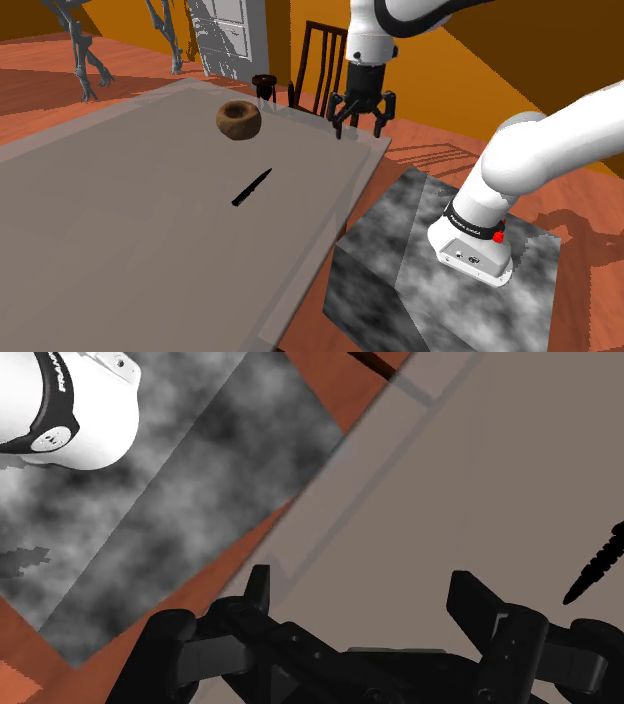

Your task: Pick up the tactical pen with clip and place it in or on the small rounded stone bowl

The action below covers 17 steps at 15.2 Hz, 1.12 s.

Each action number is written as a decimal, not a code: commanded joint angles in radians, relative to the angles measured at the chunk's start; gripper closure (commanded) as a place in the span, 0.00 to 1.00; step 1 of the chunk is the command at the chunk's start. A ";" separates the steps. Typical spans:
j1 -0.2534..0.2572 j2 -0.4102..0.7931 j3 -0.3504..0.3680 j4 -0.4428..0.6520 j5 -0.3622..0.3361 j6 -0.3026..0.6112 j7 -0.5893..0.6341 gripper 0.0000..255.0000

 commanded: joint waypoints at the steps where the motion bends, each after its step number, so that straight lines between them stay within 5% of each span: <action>1: -0.001 0.041 0.054 0.007 0.041 0.062 0.095 0.00; 10: -0.088 0.349 0.279 0.143 0.061 0.356 0.497 0.00; 17: -0.169 0.660 0.405 0.316 -0.165 0.543 0.907 0.00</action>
